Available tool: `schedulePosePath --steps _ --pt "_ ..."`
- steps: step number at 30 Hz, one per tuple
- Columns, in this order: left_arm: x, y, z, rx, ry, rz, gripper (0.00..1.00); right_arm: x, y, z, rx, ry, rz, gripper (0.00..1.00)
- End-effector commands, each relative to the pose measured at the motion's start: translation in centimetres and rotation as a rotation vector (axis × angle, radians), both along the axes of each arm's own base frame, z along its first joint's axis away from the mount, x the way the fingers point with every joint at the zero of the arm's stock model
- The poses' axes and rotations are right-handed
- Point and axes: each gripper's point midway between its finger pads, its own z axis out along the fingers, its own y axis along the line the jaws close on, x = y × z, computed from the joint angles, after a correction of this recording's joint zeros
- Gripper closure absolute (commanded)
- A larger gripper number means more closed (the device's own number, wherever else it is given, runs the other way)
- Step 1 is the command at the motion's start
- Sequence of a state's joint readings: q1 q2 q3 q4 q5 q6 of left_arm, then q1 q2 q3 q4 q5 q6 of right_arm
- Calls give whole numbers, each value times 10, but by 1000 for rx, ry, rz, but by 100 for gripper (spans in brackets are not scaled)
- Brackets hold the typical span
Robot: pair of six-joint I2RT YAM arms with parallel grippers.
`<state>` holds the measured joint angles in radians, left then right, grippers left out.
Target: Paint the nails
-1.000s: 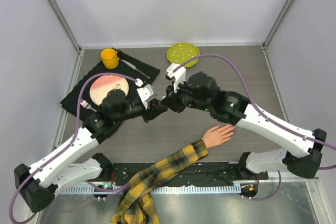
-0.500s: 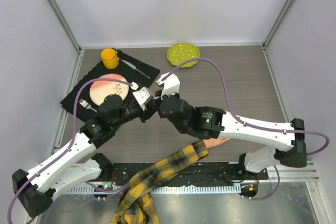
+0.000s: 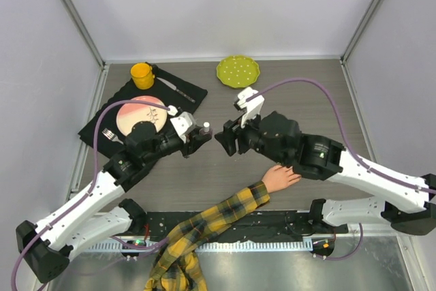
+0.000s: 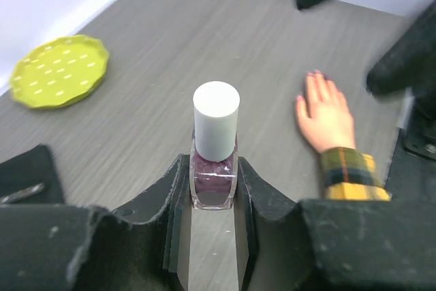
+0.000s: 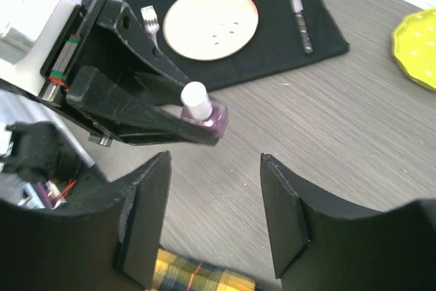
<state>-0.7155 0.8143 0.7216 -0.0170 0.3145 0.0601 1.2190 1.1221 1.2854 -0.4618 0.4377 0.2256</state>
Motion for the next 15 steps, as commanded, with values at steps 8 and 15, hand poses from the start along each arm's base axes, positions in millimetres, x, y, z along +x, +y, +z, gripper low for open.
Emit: schedulePosePath --steps 8,15 --pt "-55 -35 33 -81 28 -398 100 -28 5 8 -33 45 447 44" --pt "-57 -38 31 -73 45 -417 100 -35 6 12 -57 42 514 39"
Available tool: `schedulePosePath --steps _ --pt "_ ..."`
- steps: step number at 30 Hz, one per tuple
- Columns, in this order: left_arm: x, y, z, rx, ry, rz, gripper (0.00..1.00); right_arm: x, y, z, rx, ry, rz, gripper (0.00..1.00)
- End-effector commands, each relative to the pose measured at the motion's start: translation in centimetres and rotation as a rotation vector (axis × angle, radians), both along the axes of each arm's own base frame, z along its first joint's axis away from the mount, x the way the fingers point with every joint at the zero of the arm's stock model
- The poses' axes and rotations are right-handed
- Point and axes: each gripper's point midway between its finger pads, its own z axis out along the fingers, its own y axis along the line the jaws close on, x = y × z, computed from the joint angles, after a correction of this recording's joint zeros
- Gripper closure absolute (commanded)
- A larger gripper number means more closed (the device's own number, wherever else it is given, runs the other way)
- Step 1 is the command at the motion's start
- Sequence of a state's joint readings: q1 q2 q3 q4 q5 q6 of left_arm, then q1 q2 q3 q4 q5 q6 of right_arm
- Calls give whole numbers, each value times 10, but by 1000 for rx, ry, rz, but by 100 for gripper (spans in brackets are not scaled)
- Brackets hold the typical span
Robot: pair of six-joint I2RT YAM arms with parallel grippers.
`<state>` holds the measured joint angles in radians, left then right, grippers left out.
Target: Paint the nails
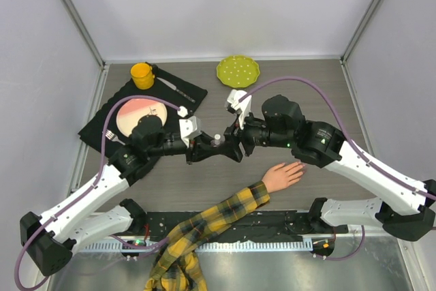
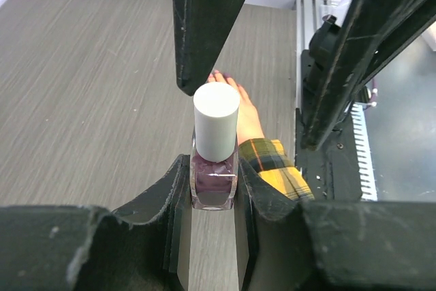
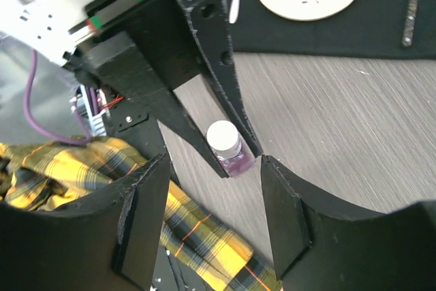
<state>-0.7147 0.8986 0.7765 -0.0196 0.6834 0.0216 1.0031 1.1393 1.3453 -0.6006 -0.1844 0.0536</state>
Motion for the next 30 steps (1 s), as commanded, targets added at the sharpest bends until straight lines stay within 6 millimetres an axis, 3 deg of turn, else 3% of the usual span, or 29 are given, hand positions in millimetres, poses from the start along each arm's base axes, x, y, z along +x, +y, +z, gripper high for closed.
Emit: schedulePosePath --steps 1,11,15,18,20,24,27,28,29,30 --pt "-9 -3 28 -57 -38 -62 100 -9 3 24 35 -38 85 39" --pt "-14 -3 29 -58 -37 -87 100 -2 13 19 -10 -64 118 60" --pt "-15 -3 30 -60 -40 -90 100 -1 15 15 -27 -59 126 62" --pt "-13 -3 30 -61 -40 -78 100 -1 15 14 -34 -56 129 79" --pt "-10 -2 30 -60 -43 -62 100 0 16 10 -44 -46 125 97" --pt "9 1 28 -50 -54 51 100 8 18 -3 -74 -20 79 99" --pt "38 11 26 -29 -82 218 100 27 25 -11 -47 12 -88 99" --pt "50 16 22 -16 -86 288 100 52 16 -12 -58 -47 -299 99" --pt "54 19 21 -11 -90 317 100 55 20 -10 -17 -43 -440 99" --pt "58 21 21 -9 -91 342 100 29 43 -22 -45 -54 -462 99"
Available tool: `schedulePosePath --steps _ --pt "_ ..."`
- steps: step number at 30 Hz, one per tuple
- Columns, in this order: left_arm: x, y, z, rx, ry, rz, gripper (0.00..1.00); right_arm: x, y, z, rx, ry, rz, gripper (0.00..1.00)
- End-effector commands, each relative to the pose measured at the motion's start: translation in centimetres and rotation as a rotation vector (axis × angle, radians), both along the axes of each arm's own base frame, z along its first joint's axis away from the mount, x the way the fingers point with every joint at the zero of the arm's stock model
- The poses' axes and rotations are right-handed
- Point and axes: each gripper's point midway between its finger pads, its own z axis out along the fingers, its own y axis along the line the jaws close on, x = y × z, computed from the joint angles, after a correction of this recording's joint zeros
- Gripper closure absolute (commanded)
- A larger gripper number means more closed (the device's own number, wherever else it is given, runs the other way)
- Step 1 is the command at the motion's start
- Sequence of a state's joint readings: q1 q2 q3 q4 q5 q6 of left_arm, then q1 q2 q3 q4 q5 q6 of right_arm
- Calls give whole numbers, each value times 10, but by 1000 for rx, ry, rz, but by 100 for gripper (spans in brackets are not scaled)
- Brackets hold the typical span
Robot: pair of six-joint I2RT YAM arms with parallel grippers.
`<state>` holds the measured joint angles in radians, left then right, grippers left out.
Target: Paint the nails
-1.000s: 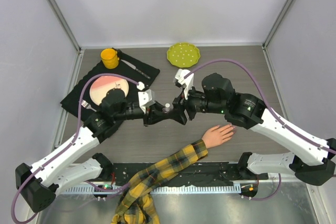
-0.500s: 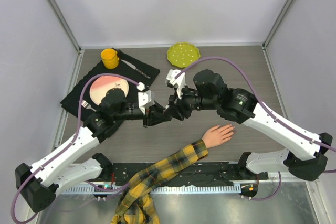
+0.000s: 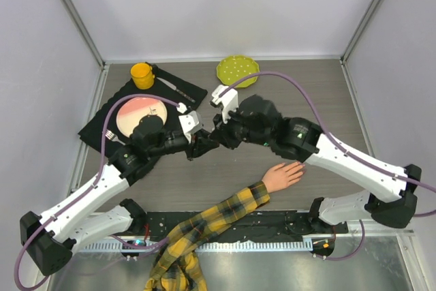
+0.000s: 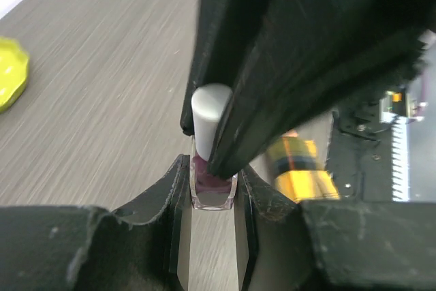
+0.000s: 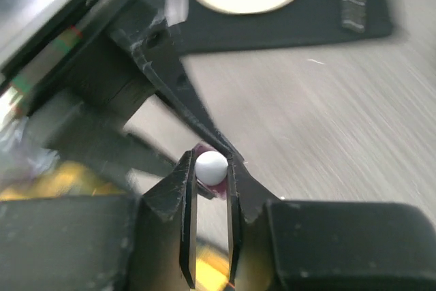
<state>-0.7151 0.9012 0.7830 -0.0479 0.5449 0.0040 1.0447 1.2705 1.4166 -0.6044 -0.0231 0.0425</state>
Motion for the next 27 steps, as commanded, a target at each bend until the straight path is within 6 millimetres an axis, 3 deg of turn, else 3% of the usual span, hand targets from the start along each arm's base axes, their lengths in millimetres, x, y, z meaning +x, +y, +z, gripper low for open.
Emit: schedulePosePath --steps 1,2,4,10,12,13,16,19,25,27 --pt "40 17 27 -24 -119 225 100 3 24 -8 59 -45 -455 99" --pt "42 19 25 -19 -122 243 100 1 33 -7 107 -30 -512 99" --pt "42 20 33 -44 -141 247 100 10 39 -24 66 -39 -555 99" --pt "30 20 37 -80 -153 205 100 14 39 -3 140 -27 -540 97" --pt "26 19 37 -81 -151 187 100 14 36 -2 144 -16 -520 86" --pt "26 19 38 -82 -155 184 100 13 35 -2 144 -13 -510 74" --pt "20 17 37 -79 -150 151 100 9 29 4 151 -24 -446 58" --pt "17 15 38 -79 -156 128 100 2 18 16 152 -53 -381 45" --pt "7 9 36 -75 -145 57 100 -17 -11 38 167 -103 -223 31" --pt "1 5 36 -80 -134 20 100 -28 -16 37 149 -107 -130 25"
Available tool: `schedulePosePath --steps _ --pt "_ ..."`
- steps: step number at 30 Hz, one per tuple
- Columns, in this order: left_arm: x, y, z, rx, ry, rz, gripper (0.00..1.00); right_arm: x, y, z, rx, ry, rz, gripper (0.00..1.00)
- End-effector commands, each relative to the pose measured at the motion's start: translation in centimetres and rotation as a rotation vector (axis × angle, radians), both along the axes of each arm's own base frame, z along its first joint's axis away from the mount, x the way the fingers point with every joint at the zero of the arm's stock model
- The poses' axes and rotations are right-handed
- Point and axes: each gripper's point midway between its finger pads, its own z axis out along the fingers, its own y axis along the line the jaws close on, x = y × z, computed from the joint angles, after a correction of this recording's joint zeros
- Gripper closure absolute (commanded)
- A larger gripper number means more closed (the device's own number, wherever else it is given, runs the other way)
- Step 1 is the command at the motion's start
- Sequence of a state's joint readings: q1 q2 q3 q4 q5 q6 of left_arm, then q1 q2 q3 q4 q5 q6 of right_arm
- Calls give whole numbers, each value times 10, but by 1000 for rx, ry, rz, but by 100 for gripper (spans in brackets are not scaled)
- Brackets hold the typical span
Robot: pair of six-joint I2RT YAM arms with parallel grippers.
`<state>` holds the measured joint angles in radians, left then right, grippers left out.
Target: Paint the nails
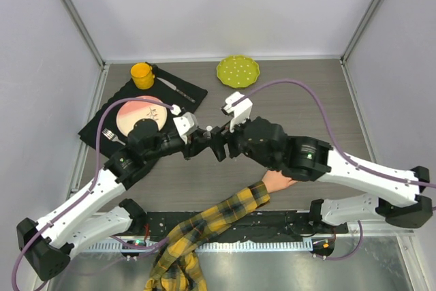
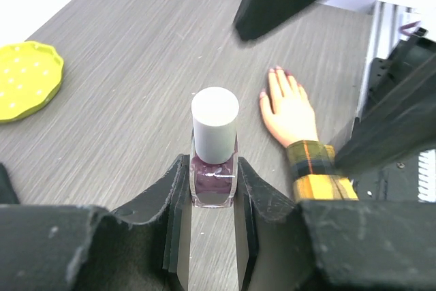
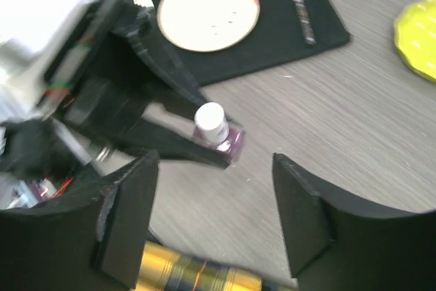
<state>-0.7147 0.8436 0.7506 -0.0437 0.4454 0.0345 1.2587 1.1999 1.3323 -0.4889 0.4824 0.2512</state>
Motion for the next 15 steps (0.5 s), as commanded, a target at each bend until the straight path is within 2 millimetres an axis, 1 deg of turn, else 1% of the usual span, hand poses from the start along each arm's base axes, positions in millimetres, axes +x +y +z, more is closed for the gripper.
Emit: schedulePosePath --steps 1,2,4,5,7,8,9,11,12,15 --pt "-11 -9 34 -74 -77 -90 100 -20 -18 25 22 -59 208 23" --pt "-18 -11 34 -74 -71 -134 100 -34 -15 22 22 -28 308 22" --pt "-26 -14 35 -79 -59 -187 100 -31 -21 24 26 -27 341 22" --pt "-37 -18 35 -86 -51 -249 100 -35 -20 25 33 -20 381 23" --pt "-45 -22 34 -89 -26 -309 100 -35 -20 25 28 -26 410 25" --pt "-48 -23 35 -90 -21 -332 100 -33 -20 25 22 -24 415 27" --pt "-52 -24 35 -89 -18 -362 100 -36 -18 26 17 -31 446 31" --pt "-54 -26 33 -91 23 -370 100 -37 -15 26 7 -33 482 36" --pt "-54 -26 33 -90 25 -376 100 -42 -12 27 12 -21 513 39" --pt "-55 -27 33 -91 28 -379 100 -45 -8 25 -22 -33 566 40"
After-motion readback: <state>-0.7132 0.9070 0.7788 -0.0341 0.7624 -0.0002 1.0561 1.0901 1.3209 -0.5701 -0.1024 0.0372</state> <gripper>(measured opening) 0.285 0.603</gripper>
